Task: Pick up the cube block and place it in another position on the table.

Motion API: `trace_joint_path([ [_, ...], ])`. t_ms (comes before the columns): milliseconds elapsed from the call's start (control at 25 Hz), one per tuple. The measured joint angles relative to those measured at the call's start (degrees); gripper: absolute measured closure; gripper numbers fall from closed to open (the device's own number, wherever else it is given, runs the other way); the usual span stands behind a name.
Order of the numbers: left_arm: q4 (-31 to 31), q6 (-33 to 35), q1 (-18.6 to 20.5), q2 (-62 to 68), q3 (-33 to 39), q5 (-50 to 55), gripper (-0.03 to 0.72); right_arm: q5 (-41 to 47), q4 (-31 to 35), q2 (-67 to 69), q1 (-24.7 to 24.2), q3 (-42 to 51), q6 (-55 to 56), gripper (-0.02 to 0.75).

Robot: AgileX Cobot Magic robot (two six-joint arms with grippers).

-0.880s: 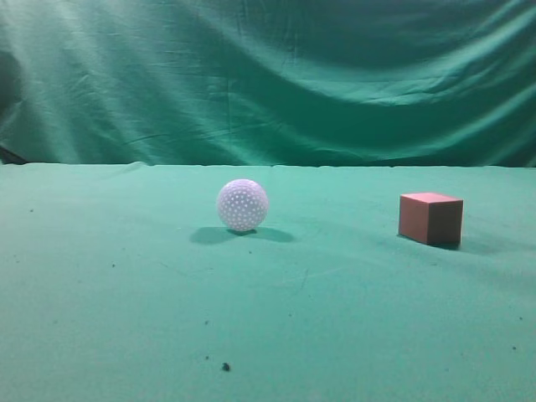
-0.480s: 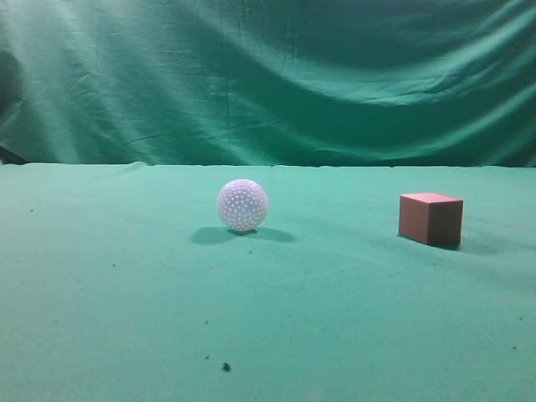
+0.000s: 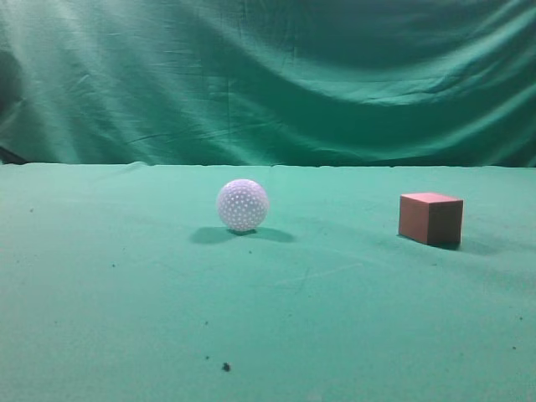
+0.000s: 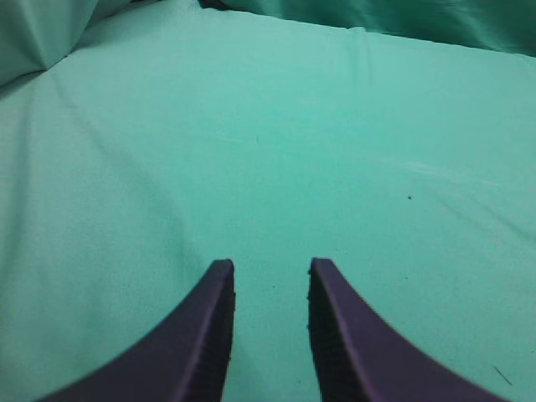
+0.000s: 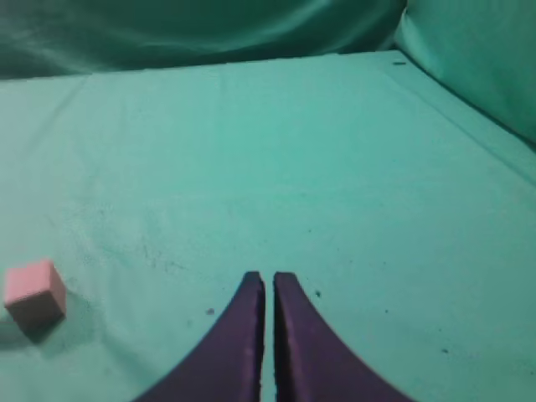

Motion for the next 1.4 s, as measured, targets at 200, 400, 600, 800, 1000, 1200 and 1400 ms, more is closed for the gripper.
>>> trace_joint_path([
  [200, 0.0, 0.0, 0.0, 0.0, 0.0, 0.0, 0.453, -23.6, 2.9, 0.0, 0.0, 0.1, 2.7, 0.738],
  [400, 0.0, 0.0, 0.0, 0.0, 0.0, 0.0, 0.453, -15.1, 3.2, 2.8, 0.0, -8.8, 3.0, 0.738],
  [600, 0.0, 0.0, 0.0, 0.0, 0.0, 0.0, 0.453, 6.3, 5.1, 15.2, 0.0, -20.6, 4.4, 0.738],
  [800, 0.0, 0.0, 0.0, 0.0, 0.0, 0.0, 0.453, 13.4, 8.5, 25.9, 0.2, -23.8, -4.7, 0.738],
  [1000, 0.0, 0.0, 0.0, 0.0, 0.0, 0.0, 0.453, 23.4, 15.9, 38.0, 6.8, -33.4, -19.4, 0.738],
  [1200, 0.0, 0.0, 0.0, 0.0, 0.0, 0.0, 0.453, 27.3, 15.2, 50.1, 15.3, -39.4, -18.6, 0.738],
  [1400, 0.0, 0.0, 0.0, 0.0, 0.0, 0.0, 0.453, 28.8, 13.2, 62.9, 21.5, -44.4, -16.6, 0.738],
])
